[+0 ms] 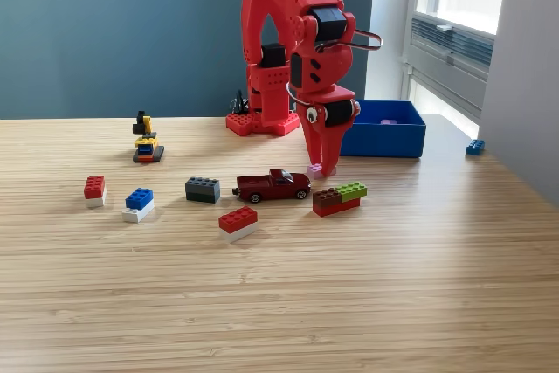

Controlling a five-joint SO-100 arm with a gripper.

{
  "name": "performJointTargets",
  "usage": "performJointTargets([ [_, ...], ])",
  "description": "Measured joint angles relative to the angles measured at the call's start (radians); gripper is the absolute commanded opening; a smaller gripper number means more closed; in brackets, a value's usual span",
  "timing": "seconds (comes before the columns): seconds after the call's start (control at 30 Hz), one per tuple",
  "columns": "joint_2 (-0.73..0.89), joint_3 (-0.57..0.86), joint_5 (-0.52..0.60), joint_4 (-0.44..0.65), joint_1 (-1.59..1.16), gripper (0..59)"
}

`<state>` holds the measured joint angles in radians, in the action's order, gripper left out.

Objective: Grasp a lego block and put it in the bin.

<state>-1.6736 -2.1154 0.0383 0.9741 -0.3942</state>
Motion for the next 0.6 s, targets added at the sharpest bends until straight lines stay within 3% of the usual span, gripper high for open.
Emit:
performJointTargets([
  [0.13,0.0,0.005,0.043,0.011,-0.003,0.0],
  [0.27,0.0,0.081,0.095,0.127,-0.037,0.0],
  [0.6,0.0,0.597,0.213,0.531,-0.175,0.0],
])
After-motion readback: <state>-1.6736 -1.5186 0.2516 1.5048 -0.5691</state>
